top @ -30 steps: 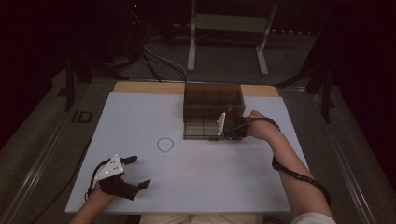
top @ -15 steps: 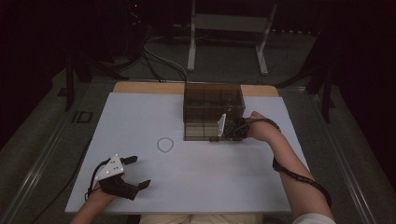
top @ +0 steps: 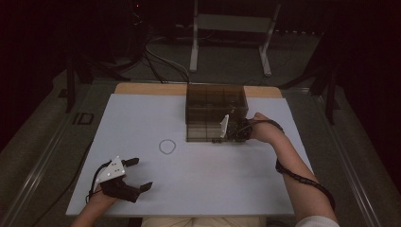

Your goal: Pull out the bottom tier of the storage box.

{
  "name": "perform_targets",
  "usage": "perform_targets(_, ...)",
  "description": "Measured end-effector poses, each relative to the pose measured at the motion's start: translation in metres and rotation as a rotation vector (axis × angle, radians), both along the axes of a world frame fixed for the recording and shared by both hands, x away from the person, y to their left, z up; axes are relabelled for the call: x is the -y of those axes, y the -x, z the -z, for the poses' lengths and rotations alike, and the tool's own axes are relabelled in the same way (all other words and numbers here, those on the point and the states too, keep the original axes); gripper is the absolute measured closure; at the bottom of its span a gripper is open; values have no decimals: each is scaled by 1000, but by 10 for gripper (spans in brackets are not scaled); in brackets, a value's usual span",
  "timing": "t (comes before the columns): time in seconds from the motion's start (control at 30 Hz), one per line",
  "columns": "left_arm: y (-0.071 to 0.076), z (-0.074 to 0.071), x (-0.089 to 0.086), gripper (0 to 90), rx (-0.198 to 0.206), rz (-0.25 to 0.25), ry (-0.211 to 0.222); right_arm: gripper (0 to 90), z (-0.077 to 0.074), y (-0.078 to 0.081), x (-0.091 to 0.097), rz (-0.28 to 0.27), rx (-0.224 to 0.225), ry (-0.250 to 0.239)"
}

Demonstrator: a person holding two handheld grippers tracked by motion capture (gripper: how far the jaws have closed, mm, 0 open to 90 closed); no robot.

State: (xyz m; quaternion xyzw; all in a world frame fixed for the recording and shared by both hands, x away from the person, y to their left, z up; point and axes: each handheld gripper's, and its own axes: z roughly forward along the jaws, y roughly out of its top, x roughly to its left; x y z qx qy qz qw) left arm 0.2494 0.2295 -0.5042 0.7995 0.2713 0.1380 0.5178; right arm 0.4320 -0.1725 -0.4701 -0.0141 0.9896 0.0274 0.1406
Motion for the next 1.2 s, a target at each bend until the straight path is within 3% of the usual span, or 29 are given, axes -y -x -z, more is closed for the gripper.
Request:
perform_targets(0.87,-1,0,0,9,-4,1,-1,859,-1,-1,-2,17,-16,-1)
perform_targets(1.2,-1,0,0,9,-5,2,-2,718,-23,1,-1,108,-5,-129)
